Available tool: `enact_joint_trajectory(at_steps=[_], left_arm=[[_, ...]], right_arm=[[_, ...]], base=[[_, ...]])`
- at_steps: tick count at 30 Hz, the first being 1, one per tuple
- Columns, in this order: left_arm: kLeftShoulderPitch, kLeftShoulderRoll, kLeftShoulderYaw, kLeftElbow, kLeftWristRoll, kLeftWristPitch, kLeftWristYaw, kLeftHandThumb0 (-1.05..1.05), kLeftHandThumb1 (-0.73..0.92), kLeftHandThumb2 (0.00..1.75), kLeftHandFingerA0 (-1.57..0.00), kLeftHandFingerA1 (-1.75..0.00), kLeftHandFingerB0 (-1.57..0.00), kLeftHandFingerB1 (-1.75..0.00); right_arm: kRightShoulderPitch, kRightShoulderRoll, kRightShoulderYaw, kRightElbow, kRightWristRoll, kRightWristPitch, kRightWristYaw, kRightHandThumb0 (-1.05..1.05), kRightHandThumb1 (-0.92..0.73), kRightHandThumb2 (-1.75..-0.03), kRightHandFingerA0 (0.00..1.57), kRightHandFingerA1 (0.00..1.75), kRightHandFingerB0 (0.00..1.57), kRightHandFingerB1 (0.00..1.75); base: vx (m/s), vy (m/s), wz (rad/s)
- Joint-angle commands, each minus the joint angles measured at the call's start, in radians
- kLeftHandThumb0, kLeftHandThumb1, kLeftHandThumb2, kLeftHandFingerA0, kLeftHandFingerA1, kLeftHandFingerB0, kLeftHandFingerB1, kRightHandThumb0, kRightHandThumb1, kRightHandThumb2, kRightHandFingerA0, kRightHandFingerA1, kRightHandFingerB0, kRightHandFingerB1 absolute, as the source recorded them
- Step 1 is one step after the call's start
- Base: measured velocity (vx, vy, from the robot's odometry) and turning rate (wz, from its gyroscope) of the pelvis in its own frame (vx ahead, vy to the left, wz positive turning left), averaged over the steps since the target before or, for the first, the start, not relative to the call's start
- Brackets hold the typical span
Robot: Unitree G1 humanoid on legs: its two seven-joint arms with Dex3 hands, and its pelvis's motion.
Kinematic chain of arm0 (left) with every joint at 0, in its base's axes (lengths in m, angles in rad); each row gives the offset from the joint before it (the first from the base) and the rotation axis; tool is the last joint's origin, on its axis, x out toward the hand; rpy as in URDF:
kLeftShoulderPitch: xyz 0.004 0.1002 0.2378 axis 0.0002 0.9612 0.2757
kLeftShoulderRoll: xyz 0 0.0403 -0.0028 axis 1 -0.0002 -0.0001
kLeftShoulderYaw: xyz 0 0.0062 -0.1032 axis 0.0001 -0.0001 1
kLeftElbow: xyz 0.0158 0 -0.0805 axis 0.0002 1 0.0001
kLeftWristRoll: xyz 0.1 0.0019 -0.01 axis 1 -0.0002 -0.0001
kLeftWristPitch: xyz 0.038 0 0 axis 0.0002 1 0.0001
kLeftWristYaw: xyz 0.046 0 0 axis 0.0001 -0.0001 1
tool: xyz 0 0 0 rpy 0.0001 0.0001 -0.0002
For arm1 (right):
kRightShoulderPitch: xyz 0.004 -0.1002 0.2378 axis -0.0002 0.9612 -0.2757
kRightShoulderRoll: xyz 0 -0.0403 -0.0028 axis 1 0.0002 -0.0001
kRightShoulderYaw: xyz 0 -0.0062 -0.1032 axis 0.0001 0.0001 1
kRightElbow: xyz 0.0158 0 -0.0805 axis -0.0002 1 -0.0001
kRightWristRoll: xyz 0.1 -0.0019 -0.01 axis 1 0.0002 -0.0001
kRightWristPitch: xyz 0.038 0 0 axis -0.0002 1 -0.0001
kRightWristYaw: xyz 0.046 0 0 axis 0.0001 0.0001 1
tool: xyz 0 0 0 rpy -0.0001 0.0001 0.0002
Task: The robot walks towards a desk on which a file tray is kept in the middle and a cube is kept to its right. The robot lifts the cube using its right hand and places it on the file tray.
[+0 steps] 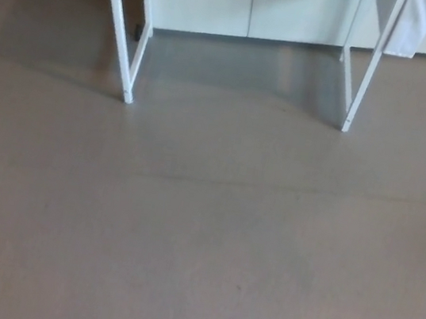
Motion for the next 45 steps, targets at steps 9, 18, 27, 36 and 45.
enact_joint_trajectory(at_steps=[9, 18, 27, 36, 45], left_arm=[[0.032, 0.036, -0.060, -0.013, 0.024, -0.037, -0.010, -0.57, -0.45, 1.72, -0.32, -1.49, -0.33, -1.43], [0.025, 0.043, -0.080, -0.007, 0.026, -0.026, -0.021, -0.54, -0.39, 1.72, -0.32, -1.46, -0.35, -1.41], [0.013, 0.052, -0.087, 0.000, 0.033, -0.036, -0.011, -0.58, -0.52, 1.34, -0.52, -1.38, -0.54, -1.35], [0.006, 0.054, -0.087, 0.018, 0.031, -0.033, -0.004, -0.48, -0.57, 1.10, -0.74, -1.36, -0.77, -1.34], [0.011, 0.050, -0.078, 0.021, 0.023, -0.045, -0.002, -0.49, -0.55, 1.11, -0.74, -1.36, -0.76, -1.34]], right_arm=[[-0.013, -0.023, 0.003, -0.003, -0.010, -0.009, 0.000, -0.74, -0.50, -0.90, 0.31, 0.61, 0.10, 0.48], [-0.004, -0.024, -0.003, -0.003, -0.009, -0.016, -0.003, -0.74, -0.50, -0.90, 0.31, 0.61, 0.10, 0.48], [-0.007, -0.014, -0.007, -0.003, -0.005, -0.018, -0.006, -0.74, -0.50, -0.90, 0.31, 0.61, 0.10, 0.48], [-0.004, -0.010, -0.007, -0.003, -0.007, -0.016, -0.007, -0.74, -0.50, -0.90, 0.31, 0.61, 0.10, 0.48], [-0.004, -0.010, -0.006, -0.004, -0.009, -0.013, -0.006, -0.74, -0.50, -0.90, 0.31, 0.61, 0.10, 0.48]], base=[[0.29, 0.101, -0.05], [0.30, -0.226, -0.03], [0.21, -0.081, 0.00], [0.28, 0.179, -0.09], [0.17, -0.020, 0.10]])
